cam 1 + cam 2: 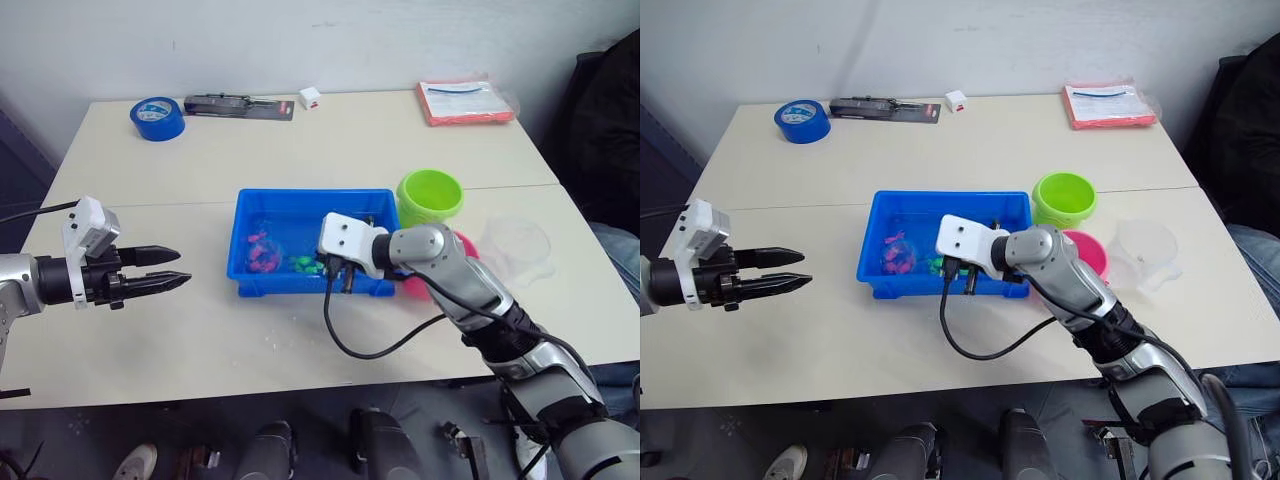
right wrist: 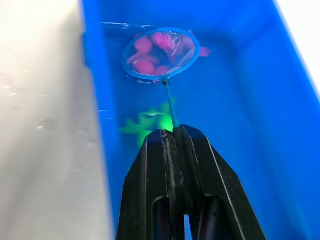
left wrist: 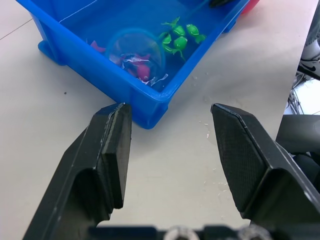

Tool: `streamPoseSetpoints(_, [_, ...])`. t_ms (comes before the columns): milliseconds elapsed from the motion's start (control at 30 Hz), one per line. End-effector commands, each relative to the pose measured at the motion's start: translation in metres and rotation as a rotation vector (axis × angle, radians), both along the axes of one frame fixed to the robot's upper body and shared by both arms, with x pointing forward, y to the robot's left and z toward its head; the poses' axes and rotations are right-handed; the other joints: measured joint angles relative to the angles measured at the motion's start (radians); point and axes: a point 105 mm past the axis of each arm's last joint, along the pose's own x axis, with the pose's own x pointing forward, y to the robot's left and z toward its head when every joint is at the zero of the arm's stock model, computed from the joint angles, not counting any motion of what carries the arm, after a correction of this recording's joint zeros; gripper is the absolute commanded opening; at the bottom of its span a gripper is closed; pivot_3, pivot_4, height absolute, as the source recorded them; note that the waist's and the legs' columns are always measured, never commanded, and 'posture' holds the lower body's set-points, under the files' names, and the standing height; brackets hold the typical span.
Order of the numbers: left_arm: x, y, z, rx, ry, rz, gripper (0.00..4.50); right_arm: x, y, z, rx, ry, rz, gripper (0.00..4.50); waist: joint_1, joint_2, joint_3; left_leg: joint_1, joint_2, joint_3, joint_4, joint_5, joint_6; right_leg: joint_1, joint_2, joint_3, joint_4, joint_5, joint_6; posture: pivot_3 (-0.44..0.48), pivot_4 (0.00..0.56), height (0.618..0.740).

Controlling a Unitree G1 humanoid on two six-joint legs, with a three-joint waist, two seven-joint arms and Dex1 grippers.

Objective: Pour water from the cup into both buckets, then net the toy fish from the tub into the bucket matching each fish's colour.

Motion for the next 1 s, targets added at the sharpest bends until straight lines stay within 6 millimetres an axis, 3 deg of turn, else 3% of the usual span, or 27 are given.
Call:
streamPoseSetpoints(33, [0.001, -0.004, 0.009, 0.001, -0.042, -0.018, 2.79, 0.005, -0.003, 0.038, 0.107, -0.077, -0.012, 0.80, 0.001, 0.000, 0.000, 0.000, 0.000, 0.000, 0.000, 0.000, 0.000, 0.000, 0.000, 0.000, 0.000, 0.000, 0.000, 0.000, 0.150, 0.737])
streamPoseSetpoints(233, [0.004, -0.005, 0.010, 0.000, -0.047, -0.023, 2.79, 0.013, -0.020, 0.055, 0.145, -0.108, -0.081, 0.80, 0.000, 0.000, 0.000, 0.000, 0.000, 0.000, 0.000, 0.000, 0.000, 0.000, 0.000, 0.000, 0.000, 0.000, 0.000, 0.000, 0.150, 0.737])
streamPoseSetpoints(500, [0.006, -0.006, 0.011, 0.000, -0.048, -0.030, 2.79, 0.029, -0.044, 0.032, -0.013, -0.137, -0.185, 0.80, 0.001, 0.000, 0.000, 0.000, 0.000, 0.000, 0.000, 0.000, 0.000, 0.000, 0.000, 0.000, 0.000, 0.000, 0.000, 0.000, 0.150, 0.737])
streamPoseSetpoints(733, [0.001, -0.001, 0.007, 0.018, -0.024, -0.021, 2.79, 0.029, -0.038, 0.006, -0.086, -0.089, -0.169, 0.80, -0.002, 0.000, 0.000, 0.000, 0.000, 0.000, -0.001, 0.000, 0.000, -0.001, 0.000, 0.000, 0.000, 0.000, 0.000, 0.000, 0.150, 0.737])
streamPoseSetpoints(1000, [-0.001, 0.002, 0.007, 0.018, -0.028, -0.004, 2.79, 0.026, -0.021, -0.008, -0.053, -0.014, -0.152, 0.80, -0.001, 0.000, 0.000, 0.000, 0.000, 0.001, 0.000, 0.000, 0.000, -0.001, 0.000, 0.000, 0.000, 0.000, 0.000, 0.000, 0.150, 0.737])
